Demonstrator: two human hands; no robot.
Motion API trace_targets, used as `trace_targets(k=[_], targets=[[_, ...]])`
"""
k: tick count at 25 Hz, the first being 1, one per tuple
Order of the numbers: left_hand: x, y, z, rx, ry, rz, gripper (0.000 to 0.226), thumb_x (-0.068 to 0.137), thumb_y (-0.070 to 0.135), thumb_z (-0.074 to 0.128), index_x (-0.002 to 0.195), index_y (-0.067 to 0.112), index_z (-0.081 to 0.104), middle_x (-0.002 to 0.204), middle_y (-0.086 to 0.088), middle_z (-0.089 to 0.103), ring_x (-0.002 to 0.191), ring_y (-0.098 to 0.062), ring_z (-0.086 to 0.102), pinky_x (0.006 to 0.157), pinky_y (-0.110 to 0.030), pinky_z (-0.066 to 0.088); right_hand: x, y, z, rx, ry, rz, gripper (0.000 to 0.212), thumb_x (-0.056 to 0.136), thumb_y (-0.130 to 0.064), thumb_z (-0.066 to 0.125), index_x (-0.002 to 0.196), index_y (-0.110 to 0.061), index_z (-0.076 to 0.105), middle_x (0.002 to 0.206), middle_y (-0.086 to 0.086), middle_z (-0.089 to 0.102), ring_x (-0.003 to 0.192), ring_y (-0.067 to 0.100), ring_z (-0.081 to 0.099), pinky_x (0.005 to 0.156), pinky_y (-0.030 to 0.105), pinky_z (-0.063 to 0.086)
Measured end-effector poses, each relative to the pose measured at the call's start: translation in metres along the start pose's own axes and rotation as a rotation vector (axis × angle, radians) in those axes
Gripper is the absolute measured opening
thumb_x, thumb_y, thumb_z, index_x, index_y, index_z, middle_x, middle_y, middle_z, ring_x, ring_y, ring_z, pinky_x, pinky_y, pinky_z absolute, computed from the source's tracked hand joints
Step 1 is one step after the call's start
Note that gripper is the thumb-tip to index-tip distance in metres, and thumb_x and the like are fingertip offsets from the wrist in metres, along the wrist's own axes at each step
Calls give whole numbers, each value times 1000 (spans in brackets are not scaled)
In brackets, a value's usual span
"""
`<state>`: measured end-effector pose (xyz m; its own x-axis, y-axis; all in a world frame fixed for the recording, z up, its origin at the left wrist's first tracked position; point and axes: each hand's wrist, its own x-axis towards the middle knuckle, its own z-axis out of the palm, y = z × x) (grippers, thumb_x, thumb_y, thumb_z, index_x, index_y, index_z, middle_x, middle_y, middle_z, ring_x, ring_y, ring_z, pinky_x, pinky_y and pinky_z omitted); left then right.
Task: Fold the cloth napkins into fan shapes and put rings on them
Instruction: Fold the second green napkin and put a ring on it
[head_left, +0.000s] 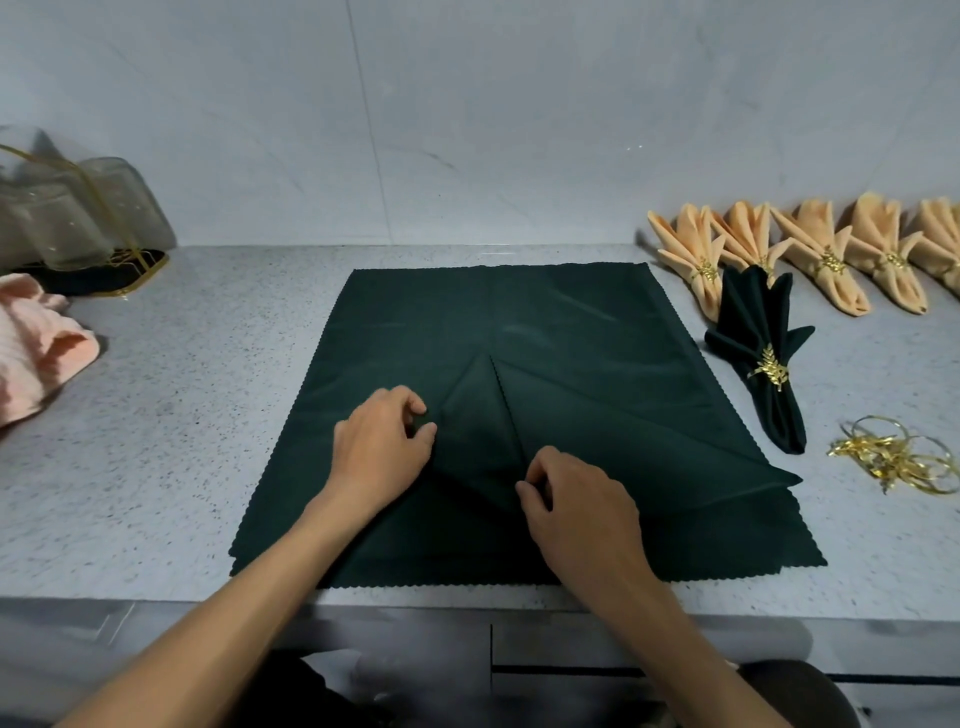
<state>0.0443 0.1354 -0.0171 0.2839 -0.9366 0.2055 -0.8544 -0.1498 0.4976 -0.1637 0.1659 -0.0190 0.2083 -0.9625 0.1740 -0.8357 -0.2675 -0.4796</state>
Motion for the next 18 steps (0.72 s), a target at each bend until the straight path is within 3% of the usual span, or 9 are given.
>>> trace_targets(k=[2,4,7,10,12,14,16,18], targets=[[6,10,7,175,23,226,30,91,27,59,121,24,59,130,8,54,117,-20,50,98,-43,36,-1,0,1,-13,12,-6,18,98,-38,52,85,-26,50,78,-10,56,68,8,53,56,21,39],[17,28,16,238,-91,445,45,99,28,46,143,21,45,156,5,33,142,-18,31,111,-45,28,-1,1,3,-11,29,-10,19,97,-38,53,83,-25,50,78,-11,55,66,9,51,52,17,33],[36,38,39,278,-402,371,56,106,38,23,157,17,14,165,6,3,151,-12,0,121,-50,4,-3,2,6,8,55,-16,21,96,-36,57,78,-25,50,76,-11,52,63,8,49,51,16,31],[50,34,55,317,-444,297,58,105,42,15,158,18,4,165,6,-4,151,-12,-5,120,-52,-2,-3,4,10,3,85,-28,24,95,-33,59,74,-25,49,71,-11,52,59,8,48,50,17,32],[51,34,55,324,-344,325,58,105,42,15,157,17,10,165,4,2,151,-14,-2,120,-54,-1,-4,4,12,-26,102,-37,26,94,-31,60,72,-25,47,67,-10,52,56,8,48,50,20,34],[31,38,43,317,-74,371,55,101,38,27,149,13,36,159,-2,28,148,-23,22,117,-55,15,-5,2,11,-28,83,-37,26,95,-31,59,73,-25,46,66,-10,52,56,8,47,50,20,34],[-11,44,31,164,166,445,38,90,28,47,120,13,65,130,-2,59,119,-26,52,99,-45,40,-4,3,9,-9,44,-21,22,96,-33,56,78,-25,48,72,-10,53,61,7,48,52,19,34],[-63,50,26,11,138,529,24,83,17,56,102,13,69,105,1,63,93,-20,53,79,-36,46,-2,4,3,91,7,10,12,95,-32,56,86,-24,54,80,-12,57,69,6,53,61,20,43]])
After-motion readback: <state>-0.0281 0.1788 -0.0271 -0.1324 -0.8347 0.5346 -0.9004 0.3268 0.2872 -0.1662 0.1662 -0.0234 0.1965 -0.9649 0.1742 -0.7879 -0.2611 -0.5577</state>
